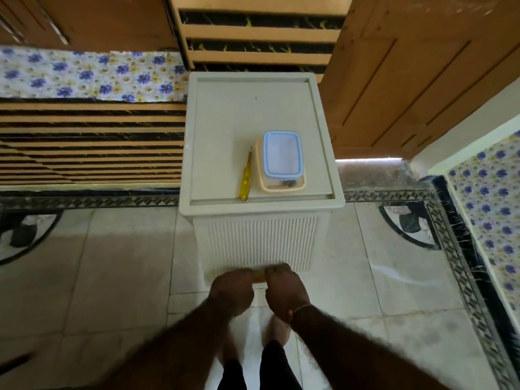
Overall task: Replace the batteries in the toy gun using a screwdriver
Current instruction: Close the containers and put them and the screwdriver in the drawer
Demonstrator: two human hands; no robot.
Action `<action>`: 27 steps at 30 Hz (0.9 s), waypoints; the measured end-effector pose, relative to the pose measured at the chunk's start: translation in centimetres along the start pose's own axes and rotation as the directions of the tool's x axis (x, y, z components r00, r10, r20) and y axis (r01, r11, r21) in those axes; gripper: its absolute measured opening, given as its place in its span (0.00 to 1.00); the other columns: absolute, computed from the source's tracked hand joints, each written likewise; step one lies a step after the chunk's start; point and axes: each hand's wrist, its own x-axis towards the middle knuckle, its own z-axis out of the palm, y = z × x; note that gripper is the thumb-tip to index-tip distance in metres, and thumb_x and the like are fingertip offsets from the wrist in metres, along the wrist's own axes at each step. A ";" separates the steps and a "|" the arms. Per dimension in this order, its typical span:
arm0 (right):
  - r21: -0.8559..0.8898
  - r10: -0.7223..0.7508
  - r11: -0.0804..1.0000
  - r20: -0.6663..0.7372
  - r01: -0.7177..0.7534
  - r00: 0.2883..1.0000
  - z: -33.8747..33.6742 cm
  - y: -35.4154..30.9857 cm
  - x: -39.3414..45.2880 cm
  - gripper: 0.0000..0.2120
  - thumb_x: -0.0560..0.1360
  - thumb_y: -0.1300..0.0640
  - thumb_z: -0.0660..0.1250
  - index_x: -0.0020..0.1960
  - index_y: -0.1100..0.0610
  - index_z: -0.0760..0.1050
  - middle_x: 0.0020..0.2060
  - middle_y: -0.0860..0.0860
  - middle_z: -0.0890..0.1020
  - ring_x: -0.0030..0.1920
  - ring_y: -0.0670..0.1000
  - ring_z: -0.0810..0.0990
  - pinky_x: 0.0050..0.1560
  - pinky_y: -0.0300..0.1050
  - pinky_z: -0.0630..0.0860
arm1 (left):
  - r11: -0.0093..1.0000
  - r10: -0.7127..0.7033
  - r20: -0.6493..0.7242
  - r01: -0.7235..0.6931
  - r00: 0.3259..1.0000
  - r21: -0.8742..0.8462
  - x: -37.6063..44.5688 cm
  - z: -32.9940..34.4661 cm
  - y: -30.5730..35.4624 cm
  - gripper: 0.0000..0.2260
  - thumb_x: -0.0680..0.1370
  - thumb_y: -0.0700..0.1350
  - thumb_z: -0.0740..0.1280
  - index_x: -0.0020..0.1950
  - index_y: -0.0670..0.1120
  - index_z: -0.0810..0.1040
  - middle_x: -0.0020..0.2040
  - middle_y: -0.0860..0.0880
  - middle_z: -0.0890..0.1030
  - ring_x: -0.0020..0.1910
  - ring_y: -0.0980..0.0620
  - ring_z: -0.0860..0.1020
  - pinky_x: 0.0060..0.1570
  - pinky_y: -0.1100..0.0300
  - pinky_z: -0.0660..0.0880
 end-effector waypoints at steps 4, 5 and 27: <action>0.005 -0.022 1.000 -0.133 0.023 0.991 0.7 -0.8 -3.5 0.12 0.66 0.60 0.67 0.50 0.57 0.77 0.47 0.56 0.81 0.51 0.58 0.78 0.48 0.51 0.77 | 0.993 0.102 -0.003 -0.101 0.995 0.061 -2.8 -0.8 0.1 0.15 0.54 0.50 0.78 0.36 0.48 0.80 0.31 0.51 0.80 0.27 0.49 0.79 0.28 0.60 0.75; 0.004 -0.025 1.000 -0.151 0.026 0.988 0.6 -1.1 -4.4 0.11 0.63 0.60 0.69 0.45 0.56 0.77 0.42 0.54 0.81 0.45 0.56 0.79 0.43 0.49 0.78 | 0.985 0.124 0.004 -0.123 0.992 0.121 -3.6 -1.5 0.6 0.16 0.52 0.50 0.79 0.34 0.49 0.79 0.29 0.51 0.79 0.25 0.49 0.77 0.27 0.59 0.74; -0.281 -0.341 0.933 -0.484 0.227 0.805 -9.1 -1.3 -5.5 0.07 0.68 0.52 0.66 0.38 0.56 0.72 0.35 0.53 0.74 0.36 0.54 0.73 0.34 0.50 0.73 | 0.868 0.310 -0.223 -0.179 0.924 0.463 -5.3 -12.9 1.0 0.14 0.67 0.57 0.67 0.42 0.48 0.78 0.36 0.49 0.80 0.38 0.46 0.76 0.41 0.51 0.72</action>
